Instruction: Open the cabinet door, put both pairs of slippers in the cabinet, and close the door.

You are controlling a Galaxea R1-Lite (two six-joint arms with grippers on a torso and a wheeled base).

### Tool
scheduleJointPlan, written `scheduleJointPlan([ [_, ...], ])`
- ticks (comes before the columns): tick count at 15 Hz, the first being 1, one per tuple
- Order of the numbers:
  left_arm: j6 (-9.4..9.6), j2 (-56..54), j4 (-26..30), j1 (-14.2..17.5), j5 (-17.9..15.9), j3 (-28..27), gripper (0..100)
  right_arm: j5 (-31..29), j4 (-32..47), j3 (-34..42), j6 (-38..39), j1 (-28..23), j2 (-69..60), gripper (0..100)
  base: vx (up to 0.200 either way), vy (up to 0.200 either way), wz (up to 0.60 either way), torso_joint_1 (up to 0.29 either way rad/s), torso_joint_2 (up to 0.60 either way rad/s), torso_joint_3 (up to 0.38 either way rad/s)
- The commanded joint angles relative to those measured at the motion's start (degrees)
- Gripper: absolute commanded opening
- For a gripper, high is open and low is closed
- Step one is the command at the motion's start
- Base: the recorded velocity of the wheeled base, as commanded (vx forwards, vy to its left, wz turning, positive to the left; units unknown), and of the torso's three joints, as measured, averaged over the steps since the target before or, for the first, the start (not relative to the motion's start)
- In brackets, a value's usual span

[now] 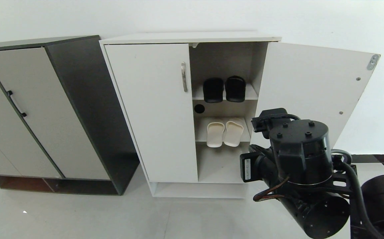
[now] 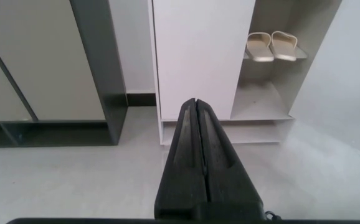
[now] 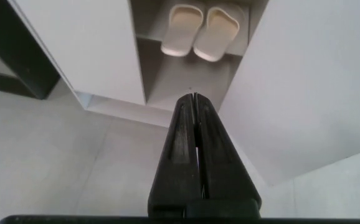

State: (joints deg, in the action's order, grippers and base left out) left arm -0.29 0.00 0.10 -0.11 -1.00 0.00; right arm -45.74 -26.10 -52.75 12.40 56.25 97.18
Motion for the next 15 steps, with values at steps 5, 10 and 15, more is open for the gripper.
scheduleJointPlan([
  [5,-0.06,0.00,-0.01,0.02,-0.06,0.00,0,0.04,0.00,0.19,-0.01,-0.09,0.46,0,0.000,0.000,0.00,0.000,0.00,0.000],
  [10,-0.06,0.00,-0.01,0.02,0.03,0.00,0,0.12,0.00,0.19,0.08,-0.52,1.17,0,0.000,0.000,0.00,0.000,0.00,0.000],
  [15,-0.06,0.00,-0.01,0.02,0.03,0.00,0,0.21,0.00,0.54,0.08,-0.61,1.34,0,0.000,0.000,0.00,0.008,-0.13,-0.177],
])
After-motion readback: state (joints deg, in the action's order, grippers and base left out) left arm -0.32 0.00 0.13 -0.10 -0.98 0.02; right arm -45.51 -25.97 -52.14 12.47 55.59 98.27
